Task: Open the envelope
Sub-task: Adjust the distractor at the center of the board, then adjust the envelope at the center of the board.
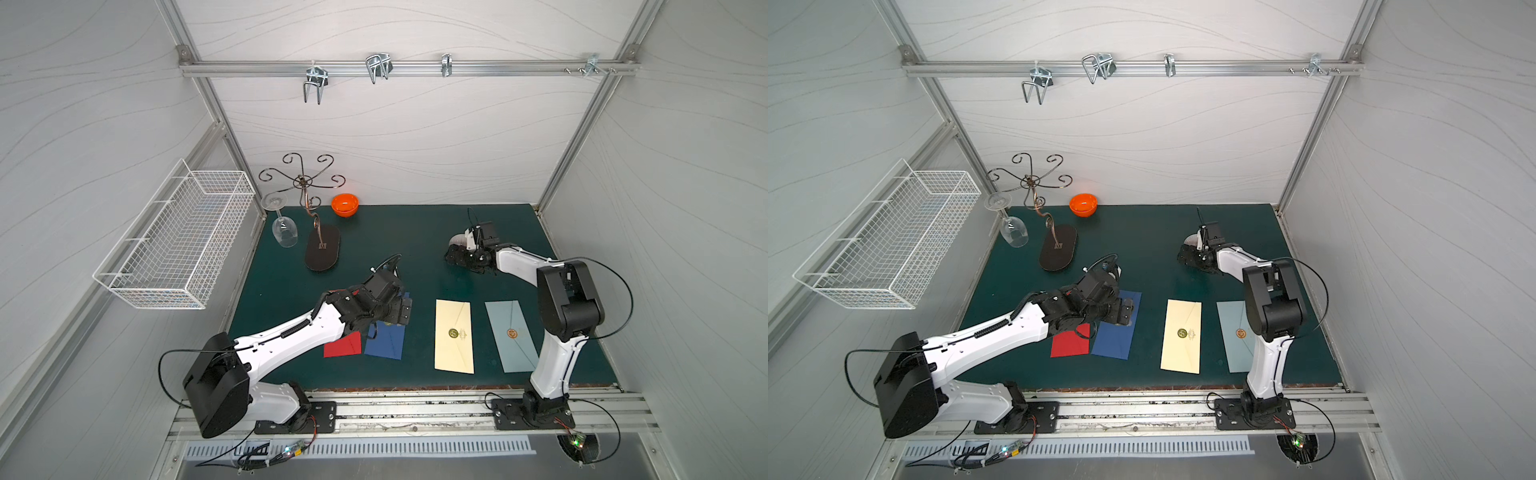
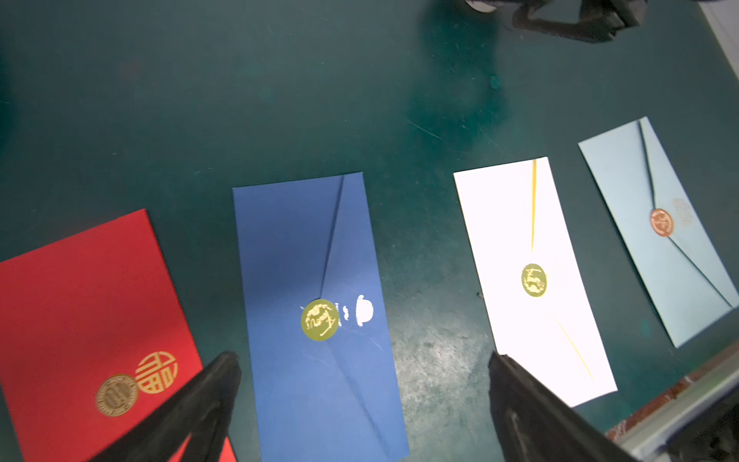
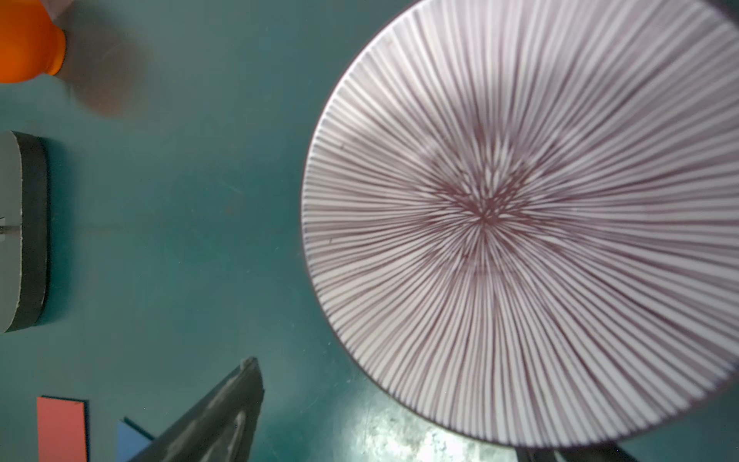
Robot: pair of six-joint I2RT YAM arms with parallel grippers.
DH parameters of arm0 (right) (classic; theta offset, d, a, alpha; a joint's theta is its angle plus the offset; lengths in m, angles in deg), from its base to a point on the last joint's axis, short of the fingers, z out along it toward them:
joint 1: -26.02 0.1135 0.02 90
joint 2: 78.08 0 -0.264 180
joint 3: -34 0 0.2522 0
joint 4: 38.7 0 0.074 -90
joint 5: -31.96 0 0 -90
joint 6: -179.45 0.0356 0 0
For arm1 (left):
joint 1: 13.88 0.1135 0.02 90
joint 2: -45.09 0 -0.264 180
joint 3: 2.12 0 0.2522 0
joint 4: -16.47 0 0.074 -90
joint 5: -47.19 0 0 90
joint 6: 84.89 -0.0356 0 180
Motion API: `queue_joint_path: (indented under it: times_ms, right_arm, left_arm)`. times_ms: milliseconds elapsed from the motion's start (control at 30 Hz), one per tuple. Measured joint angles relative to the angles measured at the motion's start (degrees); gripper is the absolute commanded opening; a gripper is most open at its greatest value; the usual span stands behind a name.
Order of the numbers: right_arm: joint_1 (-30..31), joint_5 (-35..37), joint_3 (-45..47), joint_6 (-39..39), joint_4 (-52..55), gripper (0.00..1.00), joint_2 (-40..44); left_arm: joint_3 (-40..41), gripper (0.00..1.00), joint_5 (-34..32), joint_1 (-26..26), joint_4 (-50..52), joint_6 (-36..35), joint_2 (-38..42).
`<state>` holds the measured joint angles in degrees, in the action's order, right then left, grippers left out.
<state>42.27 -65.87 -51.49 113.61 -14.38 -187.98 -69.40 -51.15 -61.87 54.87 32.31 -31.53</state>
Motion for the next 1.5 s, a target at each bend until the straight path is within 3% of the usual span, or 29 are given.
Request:
queue_joint_path:
  times_ms: [233, 400, 567, 733, 967, 1500]
  right_arm:
    - [-0.4, -1.7, 2.4, 1.7, 0.4, 0.94, 2.6]
    - [-0.4, -4.6, 15.5, 7.2, 1.4, 0.90, 16.9]
    - [-0.4, -8.3, 29.9, 12.1, 1.4, 0.82, 34.3]
    - [-0.4, -11.8, 40.8, 14.6, 2.4, 0.74, 43.1]
    - [-0.4, -15.2, 49.0, 15.9, 3.1, 0.72, 46.0]
    - [-2.5, -20.0, 49.8, 17.0, -3.7, 0.70, 41.4]
  left_arm:
    - [0.4, 0.92, 8.3, 0.0, -4.2, 0.6, -1.7]
    - [1.2, 0.78, 17.6, 0.0, -10.2, 3.0, -5.8]
    - [0.6, 0.70, 26.0, 0.0, -12.6, 4.7, -12.7]
    - [-0.8, 0.64, 30.7, -0.1, -13.8, 6.9, -17.7]
    - [-3.7, 0.57, 35.9, -1.3, -15.8, 8.3, -21.7]
    - [-10.8, 0.45, 39.9, -2.4, -13.9, 8.6, -32.5]
